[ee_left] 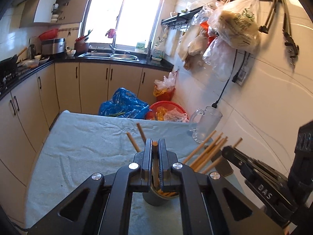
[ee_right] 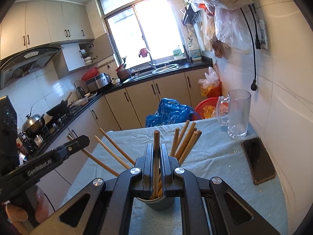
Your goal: Organize utensils
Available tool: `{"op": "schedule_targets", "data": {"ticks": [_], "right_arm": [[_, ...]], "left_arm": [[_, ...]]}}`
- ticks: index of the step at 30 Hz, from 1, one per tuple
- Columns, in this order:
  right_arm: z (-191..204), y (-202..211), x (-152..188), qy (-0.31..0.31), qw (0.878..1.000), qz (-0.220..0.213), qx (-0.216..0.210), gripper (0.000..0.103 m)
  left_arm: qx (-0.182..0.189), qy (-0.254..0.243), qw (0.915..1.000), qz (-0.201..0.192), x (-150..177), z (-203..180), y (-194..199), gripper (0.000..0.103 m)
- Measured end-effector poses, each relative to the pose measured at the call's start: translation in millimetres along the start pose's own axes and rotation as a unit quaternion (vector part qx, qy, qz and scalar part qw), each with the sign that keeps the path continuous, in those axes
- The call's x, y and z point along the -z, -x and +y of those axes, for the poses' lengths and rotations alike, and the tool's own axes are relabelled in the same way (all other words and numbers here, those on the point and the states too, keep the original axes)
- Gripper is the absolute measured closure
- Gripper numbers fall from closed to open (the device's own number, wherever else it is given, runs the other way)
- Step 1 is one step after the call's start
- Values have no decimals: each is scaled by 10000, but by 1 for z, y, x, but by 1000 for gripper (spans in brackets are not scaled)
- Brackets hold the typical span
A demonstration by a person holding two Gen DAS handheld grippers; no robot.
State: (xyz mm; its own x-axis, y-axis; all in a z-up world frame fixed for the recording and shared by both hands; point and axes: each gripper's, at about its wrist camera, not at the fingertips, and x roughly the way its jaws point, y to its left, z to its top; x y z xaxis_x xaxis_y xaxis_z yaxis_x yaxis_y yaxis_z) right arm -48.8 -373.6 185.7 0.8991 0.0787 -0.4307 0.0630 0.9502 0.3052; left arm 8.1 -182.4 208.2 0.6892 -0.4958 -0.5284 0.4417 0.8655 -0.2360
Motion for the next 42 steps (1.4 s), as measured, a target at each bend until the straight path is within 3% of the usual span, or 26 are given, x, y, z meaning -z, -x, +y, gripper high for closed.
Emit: {"op": "schedule_targets", "data": {"ticks": [16,33,36,38,39,41,42], "right_arm": [[-4,-12,13,59,9997,221,100,96],[-1,-13,11,121,9995,220,174,95],[0,-12,11,97,9996,200,192,79],[-1,-10,9,67,9997,139,194,62],[0,-8,8,63,9997,113,199,61],[0,-4,6,70,9997,70,204,61],[1,-1,4,69,9998,44,208,60]], "left_arm": [[-326,-601,9976,108,32,-23,-3,97],[-386,-483,9979,168,36,-16,0,96],[-394,-383,9984,117,36,-13,6,96],[-353,-355,9987,90,35,-11,12,94],[-348,-328,9988,52,34,-10,16,92],[-359,-251,9990,-36,32,-7,24,71],[-370,-180,9991,-119,30,-5,30,66]]}}
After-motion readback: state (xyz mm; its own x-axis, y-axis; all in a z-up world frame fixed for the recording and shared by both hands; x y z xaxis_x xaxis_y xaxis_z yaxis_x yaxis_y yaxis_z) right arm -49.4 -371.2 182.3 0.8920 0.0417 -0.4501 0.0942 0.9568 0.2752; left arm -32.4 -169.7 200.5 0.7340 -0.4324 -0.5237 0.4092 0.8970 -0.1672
